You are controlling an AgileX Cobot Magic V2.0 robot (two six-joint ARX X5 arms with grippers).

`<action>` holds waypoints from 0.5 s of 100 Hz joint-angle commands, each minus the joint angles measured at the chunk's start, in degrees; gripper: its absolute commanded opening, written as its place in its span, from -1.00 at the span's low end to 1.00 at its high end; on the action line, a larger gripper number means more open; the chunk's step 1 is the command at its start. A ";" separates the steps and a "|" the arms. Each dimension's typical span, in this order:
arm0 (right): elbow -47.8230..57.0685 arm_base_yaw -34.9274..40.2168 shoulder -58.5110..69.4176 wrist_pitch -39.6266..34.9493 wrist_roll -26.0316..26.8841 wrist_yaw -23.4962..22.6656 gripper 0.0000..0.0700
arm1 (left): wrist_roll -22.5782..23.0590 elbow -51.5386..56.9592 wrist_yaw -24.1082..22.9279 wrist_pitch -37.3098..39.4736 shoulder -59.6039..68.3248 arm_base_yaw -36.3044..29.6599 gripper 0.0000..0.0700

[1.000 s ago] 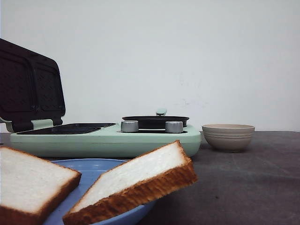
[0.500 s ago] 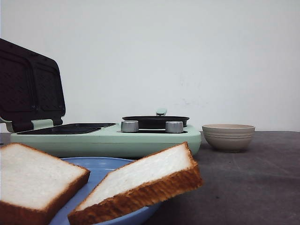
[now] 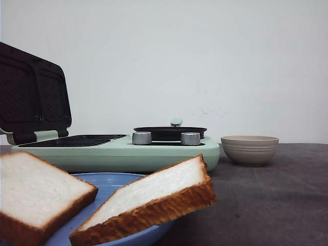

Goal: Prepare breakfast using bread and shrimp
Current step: 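Lower the left gripper onto the bread slice nearest it on the blue plate, then grasp the bread slice with the left gripper and lift it off the plate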

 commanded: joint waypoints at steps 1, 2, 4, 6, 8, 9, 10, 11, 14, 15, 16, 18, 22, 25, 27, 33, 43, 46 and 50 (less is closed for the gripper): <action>0.87 0.02 0.15 0.81 0.39 -0.17 -1.00 | 0.11 0.83 -0.37 0.52 -0.70 -0.17 -0.99; 0.87 0.02 0.15 0.79 0.39 -0.17 -1.00 | 0.11 0.83 -0.37 0.52 -0.90 -0.17 -0.99; 0.87 0.02 0.15 0.81 0.39 -0.17 -1.00 | 0.11 0.83 -0.37 0.55 -1.29 -0.17 -0.99; 0.87 0.02 0.15 0.81 0.39 -0.15 -1.00 | 0.11 0.83 -0.37 0.57 -1.68 -0.17 -0.99; 0.87 0.02 0.15 0.81 0.39 -0.17 -1.00 | 0.11 0.83 -0.37 0.61 -2.05 -0.17 -0.99; 0.87 0.02 0.15 0.81 0.39 -0.15 -1.00 | 0.11 0.83 -0.37 0.63 -2.25 -0.17 -0.99; 0.87 0.02 0.15 0.81 0.39 -0.15 -1.00 | 0.11 0.83 -0.37 0.66 -2.43 -0.17 -0.99; 0.87 0.02 0.15 0.81 0.39 -0.15 -1.00 | 0.11 0.83 -0.37 0.68 -2.62 -0.17 -0.99; 0.87 0.02 0.15 0.81 0.39 -0.15 -1.00 | 0.11 0.83 -0.37 0.83 -3.15 -0.17 -0.99; 0.87 0.02 0.15 0.81 0.39 -0.15 -1.00 | 0.13 0.83 -0.37 0.92 -3.32 -0.17 -0.99; 0.87 0.02 0.15 0.81 0.39 -0.15 -1.00 | 0.13 0.83 -0.37 0.98 -3.52 -0.17 -0.99; 0.87 0.02 0.15 0.81 0.39 -0.15 -1.00 | 0.11 0.83 -0.39 1.14 -3.87 -0.17 -0.99; 0.87 0.02 0.15 0.81 0.39 -0.15 -1.00 | 0.00 0.83 -0.37 1.66 -4.55 -0.17 -0.99; 0.87 0.02 0.15 0.81 0.39 -0.15 -1.00 | -0.24 0.83 -0.35 2.23 -4.98 -0.17 -0.99; 0.87 0.02 0.15 0.81 0.39 -0.15 -1.00 | -0.39 0.85 -0.35 2.60 -5.29 -0.17 -0.99; 0.87 0.02 0.15 0.81 0.39 -0.17 -1.00 | -1.20 0.96 -0.31 3.82 -6.05 -0.17 -0.99; 0.87 0.02 0.15 0.81 0.39 -0.17 -1.00 | -2.73 1.22 -0.09 6.05 -6.75 -0.17 -0.99; 0.87 0.02 0.15 0.81 0.39 -0.17 -1.00 | -2.86 1.40 -0.04 6.51 -6.75 -0.17 -0.99; 0.87 0.02 0.15 0.81 0.39 -0.17 -1.00 | -2.82 1.86 -0.11 6.75 -6.73 -0.17 -0.99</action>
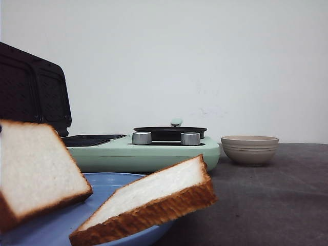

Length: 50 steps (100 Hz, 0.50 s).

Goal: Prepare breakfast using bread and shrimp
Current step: 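Grasp the bread slice with the left gripper and lift it off the plate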

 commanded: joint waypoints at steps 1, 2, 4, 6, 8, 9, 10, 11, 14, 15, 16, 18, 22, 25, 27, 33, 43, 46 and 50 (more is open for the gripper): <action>0.87 0.02 0.15 0.81 0.39 -0.17 -1.00 | -1.01 1.81 0.09 1.09 0.24 -0.17 -0.99; 0.87 0.02 0.15 0.81 0.39 -0.17 -1.00 | -0.98 1.92 0.09 1.16 0.24 -0.17 -0.99; 0.87 0.02 0.15 0.81 0.39 -0.17 -1.00 | -0.85 2.21 0.07 1.29 0.28 -0.17 -0.99; 0.87 0.02 0.15 0.81 0.39 -0.17 -1.00 | -0.70 2.51 0.07 1.42 0.33 -0.17 -0.99; 0.87 0.02 0.15 0.81 0.39 -0.17 -1.00 | -0.52 2.78 0.07 1.70 0.33 -0.17 -0.99; 0.87 0.02 0.15 0.81 0.39 -0.17 -1.00 | -0.39 2.91 0.07 1.90 0.33 -0.17 -0.99; 0.87 0.02 0.15 0.81 0.39 -0.17 -1.00 | -0.35 3.04 0.07 2.12 0.33 -0.17 -0.99; 0.87 0.02 0.15 0.81 0.39 -0.17 -1.00 | -0.33 3.15 0.07 2.36 0.33 -0.17 -0.99; 0.87 0.02 0.15 0.81 0.39 -0.17 -1.00 | -0.33 3.56 0.02 3.02 0.33 -0.17 -0.99; 0.87 0.02 0.15 0.81 0.39 -0.15 -1.00 | -0.33 3.67 0.00 3.26 0.33 -0.17 -0.99; 0.87 0.02 0.15 0.81 0.39 -0.17 -1.00 | -0.33 3.78 -0.02 3.54 0.33 -0.17 -0.99; 0.87 0.02 0.15 0.81 0.39 -0.17 -1.00 | -0.33 4.07 -0.04 3.98 0.33 -0.17 -0.99; 0.87 0.02 0.15 0.81 0.39 -0.17 -1.00 | -0.26 4.66 -0.31 4.68 0.35 -0.17 -0.99; 0.87 0.02 0.15 0.81 0.39 -0.17 -1.00 | -0.13 5.05 -0.33 5.29 0.35 -0.15 -0.99; 0.87 0.02 0.15 0.81 0.39 -0.17 -1.00 | -0.13 5.29 -0.35 5.64 0.35 -0.15 -0.99; 0.87 0.02 0.15 0.81 0.39 -0.17 -1.00 | -0.02 5.95 -0.42 6.58 0.35 -0.13 -0.99; 0.87 0.02 0.15 0.81 0.39 -0.17 -1.00 | 2.21 7.34 -1.53 6.97 0.35 -0.13 -0.99; 0.87 0.02 0.15 0.81 0.39 -0.17 -1.00 | 2.89 7.74 -2.19 6.99 0.35 -0.13 -0.99; 0.87 0.02 0.15 0.79 0.39 -0.17 -1.00 | 3.91 8.31 -3.13 6.99 0.35 -0.15 -0.99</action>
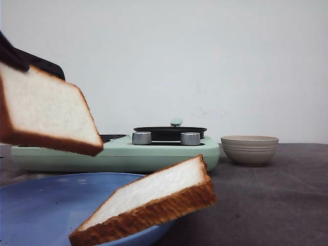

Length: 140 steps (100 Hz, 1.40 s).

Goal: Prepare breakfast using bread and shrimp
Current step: 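Grasp the bread slice with the left gripper and lift it off the plate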

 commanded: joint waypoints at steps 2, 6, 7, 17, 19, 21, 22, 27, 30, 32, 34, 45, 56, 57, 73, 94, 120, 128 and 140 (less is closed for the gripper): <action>0.87 0.02 0.15 0.77 0.39 -0.17 -1.00 | 3.52 2.05 -1.62 0.85 0.26 -0.15 -0.99; 0.87 0.02 0.15 0.66 0.39 -0.17 -1.00 | 4.66 2.60 -2.89 0.87 0.26 -0.13 -0.99; 0.87 0.02 0.15 0.63 0.39 -0.17 -1.00 | 4.94 2.75 -3.23 0.87 0.26 -0.13 -0.99; 0.87 0.02 0.15 0.39 0.39 -0.17 -1.00 | 8.72 4.15 -6.27 1.16 0.33 -0.13 -0.99; 0.87 0.02 0.15 0.39 0.39 -0.17 -1.00 | 9.55 4.46 -6.84 1.25 0.37 -0.13 -0.99; 0.87 0.02 0.15 0.39 0.39 -0.20 -1.00 | 10.36 4.76 -7.52 1.44 0.48 -0.13 -0.99; 0.87 0.02 0.15 0.39 0.39 -0.20 -1.00 | 10.78 4.90 -7.78 1.60 0.57 -0.13 -0.99; 0.87 0.02 0.15 0.39 0.39 -0.20 -1.00 | 12.61 5.53 -8.94 2.60 0.87 -0.13 -0.99; 0.87 0.02 0.15 0.39 0.39 -0.20 -1.00 | 13.44 5.84 -9.51 3.63 1.27 -0.13 -0.99; 0.87 0.02 0.15 0.39 0.39 -0.20 -1.00 | 13.88 6.05 -9.90 4.24 1.55 -0.13 -0.99; 0.87 0.02 0.15 0.37 0.39 -0.20 -1.00 | 14.29 6.29 -10.54 4.72 1.86 -0.13 -0.99; 0.87 0.02 0.15 0.17 0.39 -0.20 -1.00 | 17.18 7.65 -13.16 7.54 4.68 -0.13 -0.99; 0.87 0.02 0.15 -0.17 0.35 -0.20 -1.00 | 20.92 9.44 -13.73 9.55 8.85 -0.13 -0.99; 0.87 0.02 0.15 -0.20 0.35 -0.20 -1.00 | 21.27 9.57 -13.73 9.84 9.25 -0.13 -0.99; 0.87 0.02 0.15 -0.57 0.11 -0.20 -1.00 | 27.23 11.50 -17.51 15.23 15.28 -0.13 -0.99; 0.87 0.02 0.15 -0.92 0.13 -0.20 -1.00 | 35.78 15.54 -21.42 20.79 24.00 0.57 -0.99; 0.87 0.02 0.15 -0.94 0.11 -0.15 -1.00 | 44.70 24.41 -23.78 24.76 36.79 2.16 -0.99; 0.87 0.02 0.15 -1.05 0.00 -0.15 -1.00 | 46.88 27.89 -23.80 24.92 40.94 2.64 -0.99; 0.87 0.02 0.17 -1.25 -0.02 -0.09 -1.00 | 50.49 33.14 -24.15 24.94 47.21 3.17 -0.99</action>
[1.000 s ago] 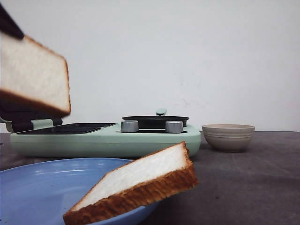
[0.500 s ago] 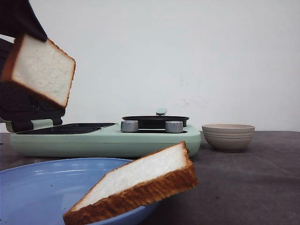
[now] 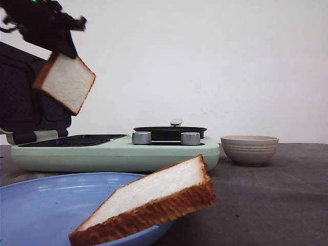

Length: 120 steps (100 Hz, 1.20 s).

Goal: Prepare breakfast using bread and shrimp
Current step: 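Grasp the bread slice with the left gripper and lift it off the plate, then carry the bread over the sandwich press plate and release it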

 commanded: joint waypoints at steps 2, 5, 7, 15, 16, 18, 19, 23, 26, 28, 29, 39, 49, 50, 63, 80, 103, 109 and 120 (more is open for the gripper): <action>0.87 0.02 0.15 0.15 0.00 -0.07 -1.00 | 4.87 3.93 -0.50 0.90 4.13 0.11 -0.99; 0.87 0.02 0.15 0.11 0.00 -0.04 -1.00 | 5.49 5.22 -0.77 0.90 5.70 0.13 -0.99; 0.87 0.02 0.15 0.11 0.00 -0.07 -1.00 | 5.88 6.08 -1.14 0.90 6.71 0.13 -0.99; 0.87 0.02 0.17 0.02 0.02 -0.07 -1.00 | 7.82 9.16 -2.58 0.90 10.38 0.13 -0.99; 0.87 0.02 0.15 0.02 0.02 -0.07 -1.00 | 8.09 9.53 -2.69 0.90 10.84 0.13 -0.99; 0.87 0.02 0.17 -0.02 0.00 -0.07 -1.00 | 8.61 10.21 -2.95 0.90 11.56 0.13 -0.99; 0.87 0.02 0.15 -0.07 0.00 -0.07 -1.00 | 8.85 10.49 -3.04 0.90 11.91 0.13 -0.99; 0.87 0.02 0.15 -0.26 0.00 -0.07 -1.00 | 10.14 11.69 -3.17 1.09 13.53 0.13 -0.99; 0.87 0.02 0.15 -0.35 0.00 -0.07 -1.00 | 11.10 12.59 -3.17 1.09 14.64 0.13 -0.99; 0.87 0.02 0.15 -0.48 0.00 -0.07 -1.00 | 11.69 13.18 -3.23 1.05 15.32 0.13 -0.99; 0.87 0.02 0.15 -0.55 0.00 -0.04 -1.00 | 12.00 13.44 -3.34 1.05 15.67 0.13 -0.99; 0.87 0.02 0.15 -0.94 0.00 -0.04 -1.00 | 15.41 15.19 -5.11 2.03 18.80 0.11 -0.99; 0.87 0.02 0.15 -1.18 0.00 0.00 -1.00 | 17.86 15.34 -5.70 3.54 20.76 0.11 -0.99; 0.87 0.02 0.15 -1.18 0.00 -0.02 -1.00 | 18.10 15.34 -5.70 3.63 20.92 0.11 -0.99; 0.87 0.02 0.15 -1.18 0.00 0.00 -1.00 | 20.26 15.34 -5.75 3.65 22.43 0.11 -0.99; 0.87 0.02 0.15 -1.18 0.00 0.00 -1.00 | 20.65 15.34 -5.73 4.35 23.91 0.11 -0.99; 0.87 0.02 0.15 -1.18 -0.02 0.00 -1.00 | 20.68 15.34 -5.66 5.55 24.24 -0.04 -0.99; 0.87 0.02 0.15 -1.18 -0.02 0.00 -1.00 | 20.68 15.34 -5.66 5.79 24.26 -0.04 -0.99; 0.87 0.02 0.15 -1.18 -0.02 0.00 -1.00 | 21.14 15.34 -5.64 5.81 24.46 -0.04 -0.99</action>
